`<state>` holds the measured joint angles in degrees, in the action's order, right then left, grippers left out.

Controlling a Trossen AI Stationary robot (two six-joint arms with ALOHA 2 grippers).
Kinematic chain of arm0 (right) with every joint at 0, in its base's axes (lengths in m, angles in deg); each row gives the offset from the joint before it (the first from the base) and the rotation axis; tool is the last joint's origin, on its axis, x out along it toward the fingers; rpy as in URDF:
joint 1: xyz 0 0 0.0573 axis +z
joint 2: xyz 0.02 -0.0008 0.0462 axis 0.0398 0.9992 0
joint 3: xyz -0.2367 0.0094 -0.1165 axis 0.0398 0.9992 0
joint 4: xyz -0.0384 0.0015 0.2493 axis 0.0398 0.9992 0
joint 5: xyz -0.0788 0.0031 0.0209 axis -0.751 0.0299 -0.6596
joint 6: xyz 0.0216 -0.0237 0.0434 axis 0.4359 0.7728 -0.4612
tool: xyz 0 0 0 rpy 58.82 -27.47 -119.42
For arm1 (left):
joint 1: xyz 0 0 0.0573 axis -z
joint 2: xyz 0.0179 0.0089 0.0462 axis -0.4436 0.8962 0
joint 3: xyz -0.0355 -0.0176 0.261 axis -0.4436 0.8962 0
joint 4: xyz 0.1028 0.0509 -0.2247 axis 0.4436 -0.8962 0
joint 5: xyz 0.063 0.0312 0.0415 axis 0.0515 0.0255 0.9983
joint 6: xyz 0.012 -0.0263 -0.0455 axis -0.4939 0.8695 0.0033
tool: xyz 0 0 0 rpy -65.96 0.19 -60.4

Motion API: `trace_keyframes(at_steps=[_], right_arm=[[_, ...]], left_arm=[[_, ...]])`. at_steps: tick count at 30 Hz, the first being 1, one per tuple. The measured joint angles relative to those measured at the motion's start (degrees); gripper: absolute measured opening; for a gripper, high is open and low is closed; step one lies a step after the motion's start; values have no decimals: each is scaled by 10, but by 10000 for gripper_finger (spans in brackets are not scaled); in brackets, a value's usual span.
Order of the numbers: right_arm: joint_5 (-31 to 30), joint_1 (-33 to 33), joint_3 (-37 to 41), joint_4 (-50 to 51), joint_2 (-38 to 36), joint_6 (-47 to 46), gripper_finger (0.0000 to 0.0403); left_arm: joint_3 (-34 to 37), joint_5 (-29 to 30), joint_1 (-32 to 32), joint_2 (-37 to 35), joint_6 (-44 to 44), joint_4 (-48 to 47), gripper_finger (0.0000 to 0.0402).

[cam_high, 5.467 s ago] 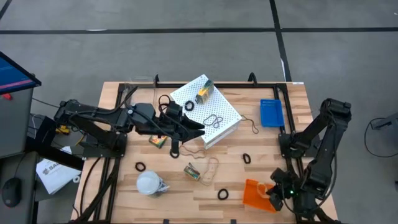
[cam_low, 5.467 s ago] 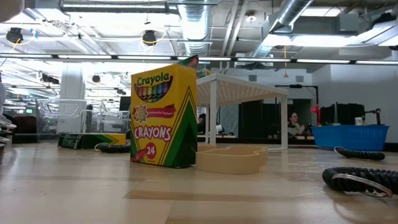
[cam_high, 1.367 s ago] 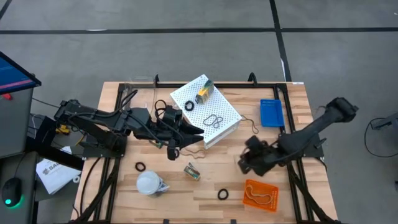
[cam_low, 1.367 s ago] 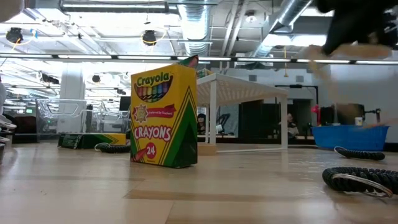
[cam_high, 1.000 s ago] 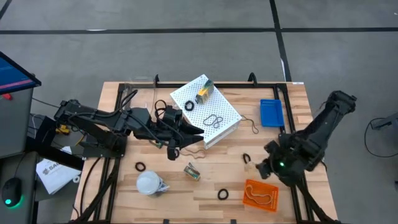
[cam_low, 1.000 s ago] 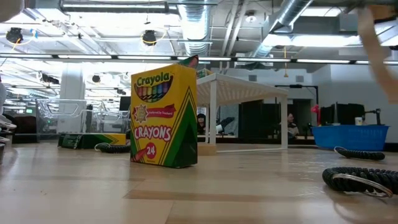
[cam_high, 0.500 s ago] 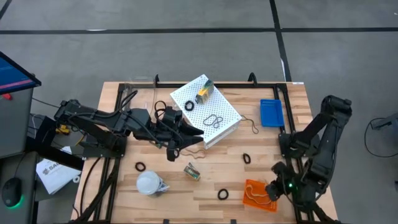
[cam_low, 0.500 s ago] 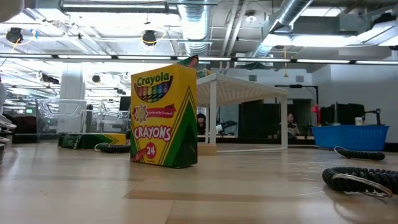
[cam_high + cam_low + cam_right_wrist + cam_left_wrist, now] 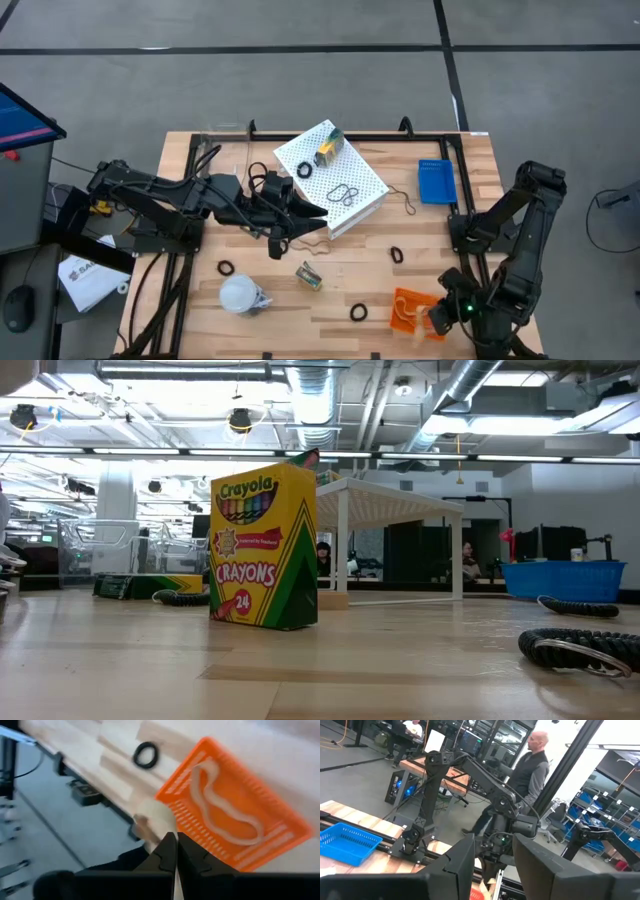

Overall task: Pick & Place Office Desk Supplies
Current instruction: Put the brown rubber band into the orange bin

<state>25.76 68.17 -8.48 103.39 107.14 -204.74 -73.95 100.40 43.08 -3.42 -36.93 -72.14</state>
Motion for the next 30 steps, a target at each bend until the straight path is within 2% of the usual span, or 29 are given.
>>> trace_keyframes(at_steps=[4,13,21,27,30], right_arm=[[4,-1,2,33,0,0,0],[11,-4,24,20,21,0,0],[51,-8,25,8,80,-1,0],[72,-28,25,10,98,2,0],[108,-42,34,-8,106,18,0]], left_arm=[[0,0,0,0,0,0,127],[0,0,3,0,1,0,127],[0,0,3,0,1,0,127],[0,0,3,0,2,0,127],[0,0,3,0,4,0,127]])
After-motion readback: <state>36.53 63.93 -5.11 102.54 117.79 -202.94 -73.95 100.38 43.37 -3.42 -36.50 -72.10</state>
